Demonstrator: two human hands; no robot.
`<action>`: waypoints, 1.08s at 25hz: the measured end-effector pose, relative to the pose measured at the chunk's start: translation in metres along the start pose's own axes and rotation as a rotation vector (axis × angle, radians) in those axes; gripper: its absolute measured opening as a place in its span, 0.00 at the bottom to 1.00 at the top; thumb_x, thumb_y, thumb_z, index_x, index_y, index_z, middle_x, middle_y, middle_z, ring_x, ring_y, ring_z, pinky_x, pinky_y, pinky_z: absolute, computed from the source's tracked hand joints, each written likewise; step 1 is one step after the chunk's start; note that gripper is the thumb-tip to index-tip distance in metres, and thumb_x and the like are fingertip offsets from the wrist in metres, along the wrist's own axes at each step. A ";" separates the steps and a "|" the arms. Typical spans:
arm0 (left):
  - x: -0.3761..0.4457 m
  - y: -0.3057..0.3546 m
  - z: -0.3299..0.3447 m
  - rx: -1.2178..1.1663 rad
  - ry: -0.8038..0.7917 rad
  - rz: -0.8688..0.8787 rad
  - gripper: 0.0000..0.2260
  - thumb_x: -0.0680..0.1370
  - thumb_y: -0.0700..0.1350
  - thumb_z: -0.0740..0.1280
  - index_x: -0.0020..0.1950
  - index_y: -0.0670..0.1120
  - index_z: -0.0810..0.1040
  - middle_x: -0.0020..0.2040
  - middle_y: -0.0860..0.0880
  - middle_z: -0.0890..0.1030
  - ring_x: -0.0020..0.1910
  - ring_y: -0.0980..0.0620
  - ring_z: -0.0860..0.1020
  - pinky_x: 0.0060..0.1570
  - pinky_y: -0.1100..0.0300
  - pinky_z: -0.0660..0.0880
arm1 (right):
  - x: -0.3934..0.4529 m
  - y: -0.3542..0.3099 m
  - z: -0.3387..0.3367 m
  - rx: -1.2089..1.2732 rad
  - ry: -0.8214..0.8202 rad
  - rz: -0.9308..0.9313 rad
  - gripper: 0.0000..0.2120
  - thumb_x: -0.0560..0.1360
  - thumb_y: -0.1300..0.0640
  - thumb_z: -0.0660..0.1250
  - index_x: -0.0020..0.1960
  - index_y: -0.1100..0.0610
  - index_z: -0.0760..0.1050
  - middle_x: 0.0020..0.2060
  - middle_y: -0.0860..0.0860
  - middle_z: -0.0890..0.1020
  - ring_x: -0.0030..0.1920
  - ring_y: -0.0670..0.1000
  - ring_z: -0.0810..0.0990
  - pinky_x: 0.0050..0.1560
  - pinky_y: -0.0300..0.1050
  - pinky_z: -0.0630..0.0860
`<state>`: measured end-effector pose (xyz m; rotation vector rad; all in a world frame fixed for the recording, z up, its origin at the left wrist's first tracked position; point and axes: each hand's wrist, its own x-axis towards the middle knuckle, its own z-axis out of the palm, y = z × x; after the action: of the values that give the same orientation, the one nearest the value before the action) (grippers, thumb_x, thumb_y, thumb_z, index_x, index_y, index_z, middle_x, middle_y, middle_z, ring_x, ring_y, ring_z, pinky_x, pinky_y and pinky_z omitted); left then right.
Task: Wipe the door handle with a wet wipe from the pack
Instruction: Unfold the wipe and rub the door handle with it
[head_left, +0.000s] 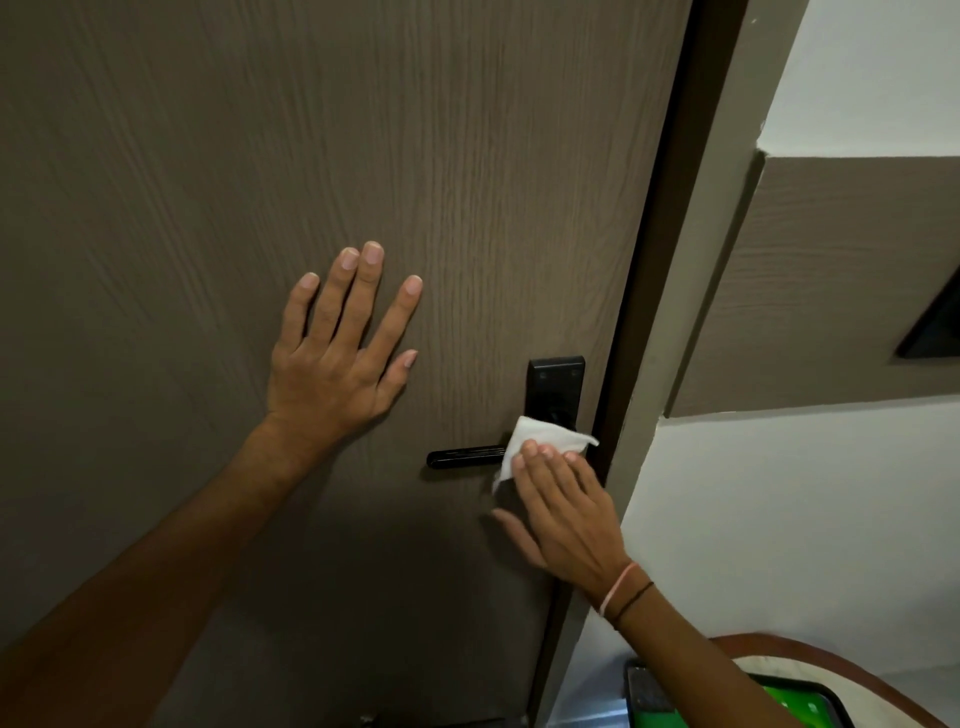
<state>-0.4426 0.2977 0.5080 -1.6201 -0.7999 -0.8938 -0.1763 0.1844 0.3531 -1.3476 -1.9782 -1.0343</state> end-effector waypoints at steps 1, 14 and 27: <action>0.000 0.000 0.001 0.001 0.008 0.001 0.32 0.84 0.58 0.57 0.85 0.47 0.57 0.86 0.40 0.45 0.85 0.42 0.46 0.84 0.45 0.45 | -0.002 0.006 -0.003 0.007 0.002 0.026 0.40 0.80 0.36 0.60 0.80 0.61 0.53 0.79 0.56 0.56 0.83 0.57 0.53 0.84 0.52 0.41; 0.001 0.001 0.000 -0.026 0.021 0.007 0.31 0.84 0.57 0.56 0.85 0.47 0.57 0.86 0.40 0.47 0.85 0.41 0.49 0.83 0.44 0.48 | 0.060 -0.012 -0.032 0.184 0.036 0.123 0.28 0.79 0.31 0.51 0.53 0.54 0.75 0.45 0.53 0.84 0.50 0.54 0.78 0.63 0.52 0.68; 0.002 0.000 -0.003 -0.058 0.008 0.008 0.32 0.84 0.58 0.58 0.85 0.47 0.55 0.85 0.39 0.50 0.85 0.42 0.47 0.83 0.45 0.47 | 0.071 -0.087 -0.004 0.051 -0.027 0.002 0.29 0.78 0.34 0.61 0.66 0.55 0.73 0.60 0.53 0.84 0.63 0.54 0.75 0.69 0.54 0.65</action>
<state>-0.4417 0.2947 0.5106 -1.6680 -0.7678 -0.9249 -0.2835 0.2006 0.3841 -1.3425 -2.0094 -0.9624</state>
